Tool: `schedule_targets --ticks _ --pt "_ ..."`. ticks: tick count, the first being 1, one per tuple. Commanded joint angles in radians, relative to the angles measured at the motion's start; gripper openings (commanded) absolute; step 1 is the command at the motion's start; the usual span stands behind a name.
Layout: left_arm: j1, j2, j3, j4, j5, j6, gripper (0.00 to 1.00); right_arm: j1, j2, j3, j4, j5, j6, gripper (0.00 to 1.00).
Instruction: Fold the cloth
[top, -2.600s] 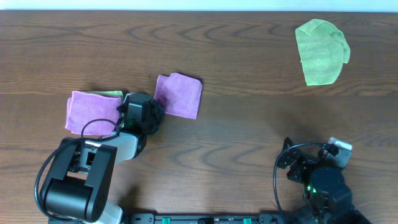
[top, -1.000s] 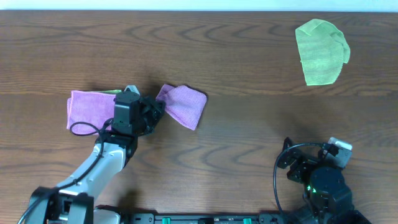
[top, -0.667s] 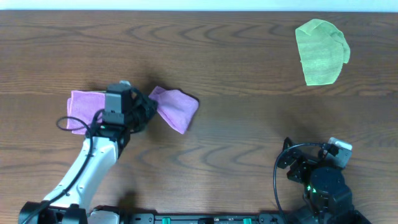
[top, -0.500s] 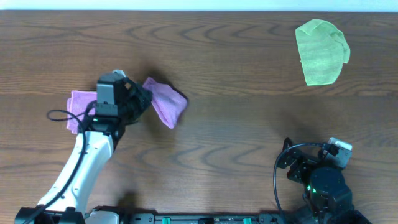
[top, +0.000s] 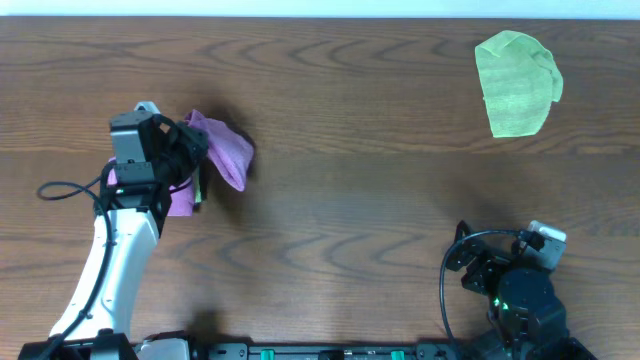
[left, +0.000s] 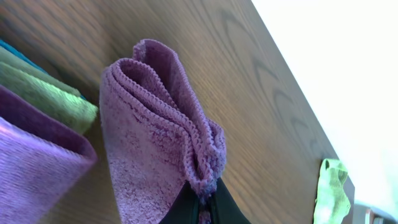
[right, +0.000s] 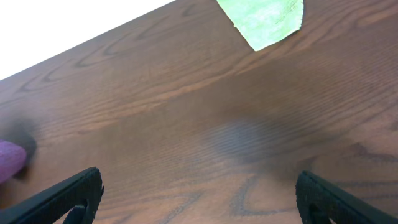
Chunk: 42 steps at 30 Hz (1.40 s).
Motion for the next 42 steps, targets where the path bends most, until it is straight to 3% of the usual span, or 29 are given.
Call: schedule_targets --ticks 1,18,27,42 --pt "0.021 -0.01 0.063 0.004 0.019 0.041 0.05 -0.003 -0.005 -0.004 -0.002 0.017 0.013 0.99" --pt "0.053 0.022 0.235 -0.082 0.074 0.086 0.06 -0.003 -0.005 -0.004 -0.002 0.017 0.013 0.99" --pt "0.159 0.018 0.245 -0.112 0.232 0.085 0.05 -0.003 -0.005 -0.004 -0.002 0.017 0.013 0.99" --pt "0.196 -0.073 0.245 -0.179 0.237 0.093 0.06 -0.003 -0.005 -0.004 -0.002 0.017 0.013 0.99"
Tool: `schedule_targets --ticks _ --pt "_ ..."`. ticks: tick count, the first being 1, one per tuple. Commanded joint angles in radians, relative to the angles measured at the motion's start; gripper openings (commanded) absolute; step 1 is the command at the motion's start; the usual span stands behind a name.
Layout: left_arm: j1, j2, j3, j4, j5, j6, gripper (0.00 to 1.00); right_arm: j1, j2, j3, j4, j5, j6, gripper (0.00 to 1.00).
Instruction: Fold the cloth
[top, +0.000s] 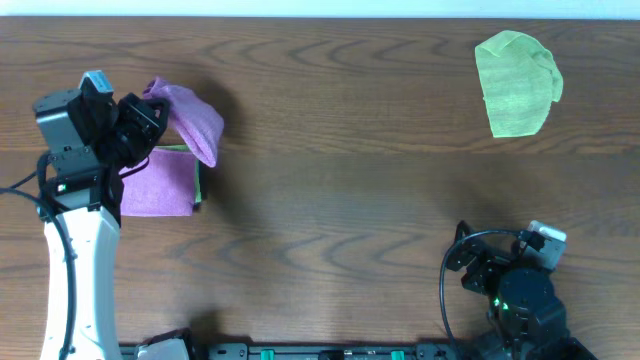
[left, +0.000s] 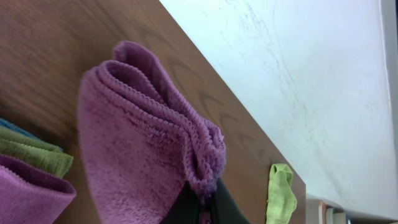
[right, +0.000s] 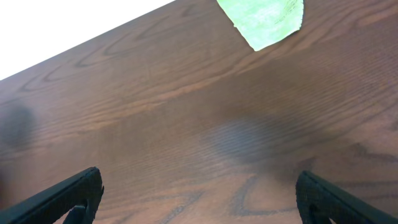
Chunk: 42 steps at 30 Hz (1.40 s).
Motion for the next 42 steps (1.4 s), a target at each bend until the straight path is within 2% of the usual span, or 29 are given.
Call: schedule_targets --ticks 1,11,17,31,42 --pt "0.018 -0.019 0.031 -0.02 0.016 0.023 0.06 -0.003 -0.005 -0.004 -0.002 0.017 0.013 0.99" --pt "0.047 -0.051 0.031 -0.097 0.013 0.055 0.06 -0.003 -0.005 -0.004 -0.002 0.017 0.013 0.99" --pt "0.049 -0.05 0.03 -0.155 -0.04 0.088 0.06 -0.003 -0.005 -0.004 -0.002 0.017 0.013 0.99" --pt "0.051 -0.038 0.03 -0.184 -0.129 0.129 0.06 -0.003 -0.005 -0.004 -0.002 0.017 0.013 0.99" --pt "0.052 0.039 0.03 -0.195 -0.177 0.147 0.06 -0.003 -0.005 -0.004 -0.002 0.017 0.013 0.99"
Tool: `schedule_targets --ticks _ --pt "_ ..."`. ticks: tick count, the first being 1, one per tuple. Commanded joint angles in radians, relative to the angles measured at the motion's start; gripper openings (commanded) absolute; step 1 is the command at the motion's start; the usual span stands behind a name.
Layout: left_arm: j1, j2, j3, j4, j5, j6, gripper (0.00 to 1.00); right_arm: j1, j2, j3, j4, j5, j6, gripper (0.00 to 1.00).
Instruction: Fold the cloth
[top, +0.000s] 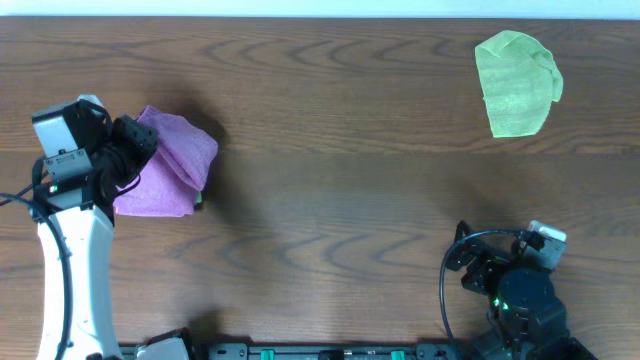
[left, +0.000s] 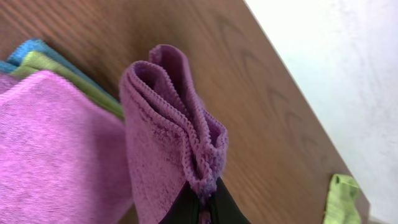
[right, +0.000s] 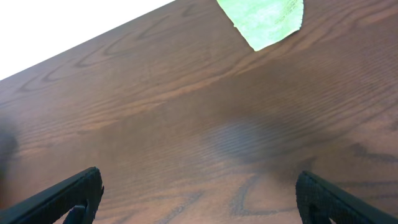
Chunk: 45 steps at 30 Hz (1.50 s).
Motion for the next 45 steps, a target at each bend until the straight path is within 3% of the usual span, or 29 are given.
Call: schedule_targets --ticks 1,22,35,45 --pt "0.008 0.032 0.029 0.002 -0.036 0.03 0.06 -0.003 -0.005 -0.004 -0.002 0.017 0.013 0.99" --pt "0.113 0.079 0.023 -0.066 -0.106 0.09 0.06 -0.003 -0.005 -0.004 -0.002 0.017 0.013 0.99" --pt "0.167 0.079 -0.112 -0.059 -0.11 0.089 0.06 -0.003 -0.005 -0.004 -0.002 0.017 0.013 0.99" --pt "0.172 0.079 -0.119 -0.062 -0.14 0.089 0.06 -0.003 -0.005 -0.004 -0.002 0.017 0.013 0.99"
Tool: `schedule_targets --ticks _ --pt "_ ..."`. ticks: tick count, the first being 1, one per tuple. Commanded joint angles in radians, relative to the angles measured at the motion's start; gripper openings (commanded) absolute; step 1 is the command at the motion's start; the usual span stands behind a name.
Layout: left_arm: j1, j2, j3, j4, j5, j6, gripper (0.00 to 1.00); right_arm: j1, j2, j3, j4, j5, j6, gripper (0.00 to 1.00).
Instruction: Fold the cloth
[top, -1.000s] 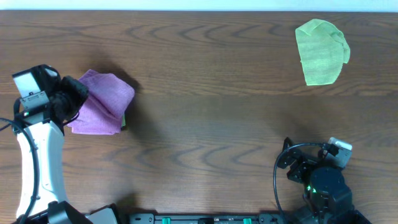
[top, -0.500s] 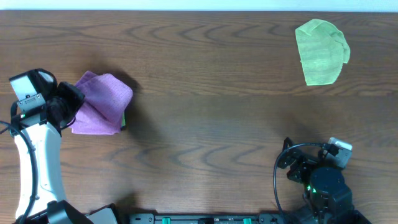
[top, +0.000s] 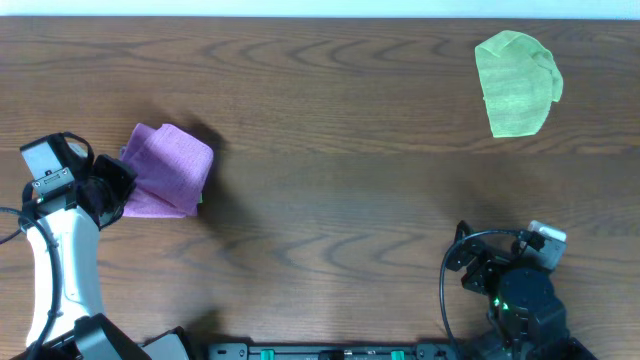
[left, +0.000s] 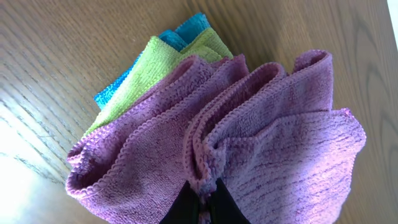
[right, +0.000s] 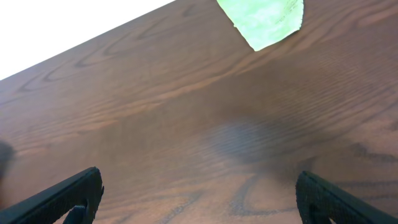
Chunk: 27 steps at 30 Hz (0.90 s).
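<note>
A folded purple cloth (top: 170, 160) lies on a stack of folded cloths at the table's left. In the left wrist view this purple cloth (left: 292, 143) rests on another purple one (left: 134, 162), above a green (left: 146, 68) and a blue cloth (left: 193, 26). My left gripper (left: 201, 202) is shut on the top cloth's hemmed edge; overhead that gripper (top: 105, 185) sits at the stack's left side. The right gripper (right: 199, 199) stands open near the table's front right, nothing between its fingers.
A crumpled light green cloth (top: 517, 82) lies at the far right of the wooden table (top: 340, 200); it also shows at the top of the right wrist view (right: 264, 18). The right arm's base (top: 515, 295) sits at the front right.
My left gripper has moved left and down with the purple cloth, which now lies spread on the stack rather than hanging over it. The right arm has not moved.
The left gripper held the folded purple cloth in the air just right of the stack. Then it held it higher, behind the stack, then lower over the stack's right part. Now the cloth lies on the stack, still gripped. The right gripper stayed open throughout.
</note>
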Motion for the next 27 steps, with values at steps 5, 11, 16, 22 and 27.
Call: schedule_targets --ticks 5,11,16,22,27 --pt "0.006 0.004 -0.006 -0.006 -0.043 0.022 0.18 -0.003 -0.005 -0.004 -0.002 0.017 0.013 0.99" --pt "0.054 0.004 -0.005 -0.032 -0.043 0.022 0.34 -0.003 -0.005 -0.004 -0.002 0.017 0.013 0.99" --pt "0.095 0.004 -0.005 -0.051 -0.04 0.022 0.44 -0.003 -0.005 -0.004 -0.002 0.017 0.013 0.99" --pt "0.097 -0.008 -0.005 -0.04 0.011 0.022 0.47 -0.003 -0.005 -0.004 -0.002 0.017 0.013 0.99" --pt "0.091 -0.073 -0.003 -0.007 0.12 0.022 0.47 -0.003 -0.005 -0.004 -0.002 0.017 0.013 0.99"
